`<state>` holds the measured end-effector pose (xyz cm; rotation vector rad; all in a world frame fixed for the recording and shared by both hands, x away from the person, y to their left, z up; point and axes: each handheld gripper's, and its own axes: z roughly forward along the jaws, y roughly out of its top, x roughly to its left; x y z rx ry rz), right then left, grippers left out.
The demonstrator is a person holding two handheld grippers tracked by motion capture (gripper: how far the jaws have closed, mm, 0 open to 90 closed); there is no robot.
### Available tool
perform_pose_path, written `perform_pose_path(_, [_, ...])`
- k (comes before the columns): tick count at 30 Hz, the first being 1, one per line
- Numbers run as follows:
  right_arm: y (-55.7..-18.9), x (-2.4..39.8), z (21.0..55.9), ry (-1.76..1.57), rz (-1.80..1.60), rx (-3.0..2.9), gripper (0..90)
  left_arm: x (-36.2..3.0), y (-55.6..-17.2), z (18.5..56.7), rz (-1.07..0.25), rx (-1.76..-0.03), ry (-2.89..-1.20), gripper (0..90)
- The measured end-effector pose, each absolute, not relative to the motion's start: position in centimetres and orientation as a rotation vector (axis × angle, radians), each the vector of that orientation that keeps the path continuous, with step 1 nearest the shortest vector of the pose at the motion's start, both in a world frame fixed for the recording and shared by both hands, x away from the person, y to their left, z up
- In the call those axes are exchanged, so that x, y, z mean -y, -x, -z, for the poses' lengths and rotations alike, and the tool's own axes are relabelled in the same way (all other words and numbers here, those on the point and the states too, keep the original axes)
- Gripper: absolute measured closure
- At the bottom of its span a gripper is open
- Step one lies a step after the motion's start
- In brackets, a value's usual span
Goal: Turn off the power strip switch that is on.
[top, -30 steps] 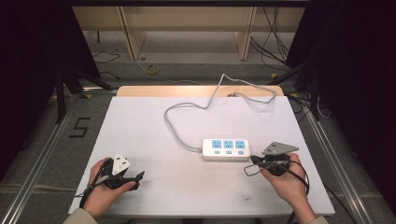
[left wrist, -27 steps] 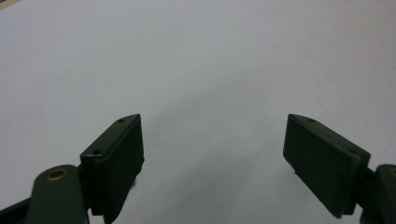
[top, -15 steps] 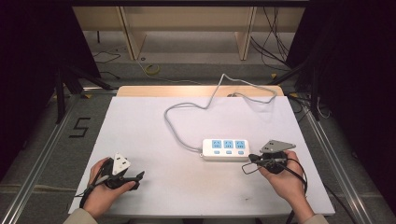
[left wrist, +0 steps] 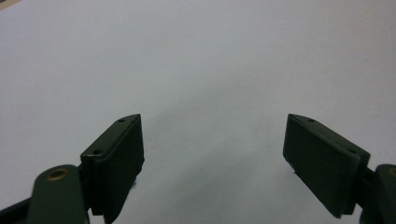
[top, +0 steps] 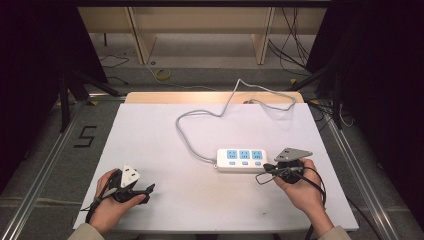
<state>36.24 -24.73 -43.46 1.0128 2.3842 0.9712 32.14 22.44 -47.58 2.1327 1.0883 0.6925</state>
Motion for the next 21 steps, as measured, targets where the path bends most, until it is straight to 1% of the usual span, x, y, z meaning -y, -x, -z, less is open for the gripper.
perform_pose_path(21, [-36.92, 23.9, 42.93, -0.994, -0.971, -2.401, 90.0, -22.36, -32.16, 47.54, -0.701, -1.079, -2.137, 20.1])
